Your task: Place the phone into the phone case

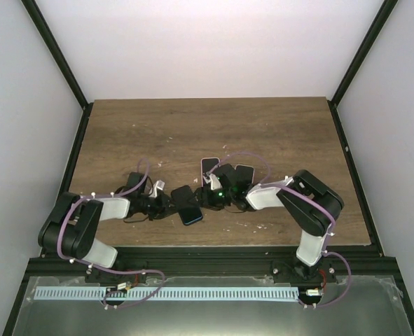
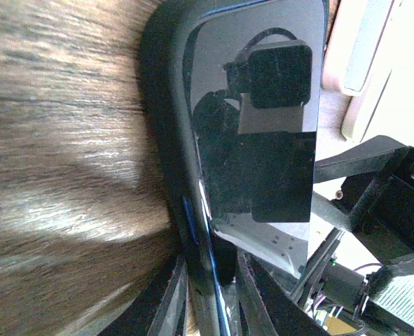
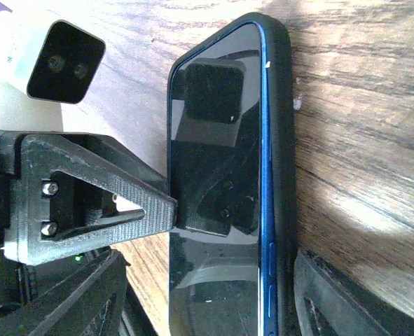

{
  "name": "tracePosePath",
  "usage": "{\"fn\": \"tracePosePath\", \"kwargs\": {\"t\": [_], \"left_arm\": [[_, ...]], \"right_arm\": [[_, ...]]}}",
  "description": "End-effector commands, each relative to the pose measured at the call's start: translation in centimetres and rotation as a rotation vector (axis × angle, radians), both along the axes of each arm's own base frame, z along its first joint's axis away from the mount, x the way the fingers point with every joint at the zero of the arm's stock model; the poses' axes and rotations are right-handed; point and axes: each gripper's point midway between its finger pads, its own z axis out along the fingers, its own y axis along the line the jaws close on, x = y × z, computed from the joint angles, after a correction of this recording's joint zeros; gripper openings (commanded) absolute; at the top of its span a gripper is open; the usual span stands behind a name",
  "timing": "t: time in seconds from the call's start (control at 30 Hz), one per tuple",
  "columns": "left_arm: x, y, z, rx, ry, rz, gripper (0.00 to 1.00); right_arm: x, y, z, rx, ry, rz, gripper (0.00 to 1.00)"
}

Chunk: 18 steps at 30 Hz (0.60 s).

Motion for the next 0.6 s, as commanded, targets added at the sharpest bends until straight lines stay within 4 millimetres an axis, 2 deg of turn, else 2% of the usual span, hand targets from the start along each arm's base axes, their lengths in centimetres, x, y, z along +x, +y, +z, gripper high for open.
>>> {"fn": "tracePosePath", "kwargs": {"t": [0.0, 0.17, 0.3, 0.47, 0.57], "left_arm": [[-1.2, -0.7, 0.1, -0.035, -0.013, -0.044, 0.22], [-1.8, -0.3, -0.3, -0.018, -0.007, -0.043, 0.31], [-2.5, 0.2, -0.7, 0.003, -0.006, -0.040, 0.35], [-2.8, 0.0, -0.1, -0.028, -0.011, -0.035, 0.28], [-2.6, -0.4, 1.0, -0.070, -0.024, -0.026, 0.26]], "right_arm": [[-1.3, 2.7, 6.2, 0.243, -0.051, 0.115, 0.66], [-2.0, 2.7, 6.7, 0.295, -0.025, 0.128, 0.65], [-2.4, 2.8, 7.2, 0.352, 0.008, 0.142, 0.65], [-2.5, 2.7, 8.0, 0.424, 0.045, 0.129, 0.65], [-2.5, 2.6, 8.0, 0.441, 0.061, 0.120, 0.65]]}}
